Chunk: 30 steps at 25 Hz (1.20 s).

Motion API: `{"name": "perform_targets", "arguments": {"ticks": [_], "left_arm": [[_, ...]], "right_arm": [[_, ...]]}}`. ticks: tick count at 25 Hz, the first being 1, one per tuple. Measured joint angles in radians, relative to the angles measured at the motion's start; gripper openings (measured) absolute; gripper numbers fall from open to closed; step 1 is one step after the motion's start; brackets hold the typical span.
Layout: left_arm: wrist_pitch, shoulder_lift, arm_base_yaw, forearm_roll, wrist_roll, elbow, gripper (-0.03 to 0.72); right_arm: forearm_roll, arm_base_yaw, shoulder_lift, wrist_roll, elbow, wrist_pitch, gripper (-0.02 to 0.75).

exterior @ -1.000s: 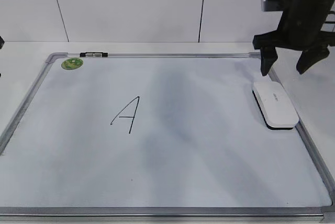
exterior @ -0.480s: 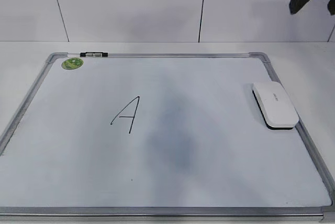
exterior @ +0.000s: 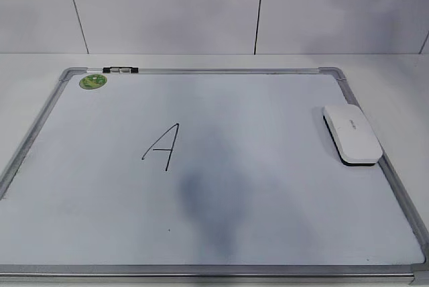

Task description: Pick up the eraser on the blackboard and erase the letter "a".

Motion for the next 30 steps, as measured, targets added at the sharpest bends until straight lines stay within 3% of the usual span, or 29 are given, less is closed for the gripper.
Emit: {"name": "perform_targets", "arguments": {"ticks": [11,17,30], "left_arm": [[0.019,-0.239,0.000,-0.050,-0.024,-0.002,0.236],[0.019,-0.358,0.000,-0.066,-0.063,0.010,0.236],[0.025,-0.647,-0.064,-0.165,-0.115,0.195,0.236]], "right_arm": [[0.039,0.015,-0.233,-0.010,0.087,0.006,0.546],[0.046,0.015,-0.403,-0.010,0.257,0.009,0.545],[0.052,0.015,-0.769,-0.010,0.685,0.011,0.545]]}}
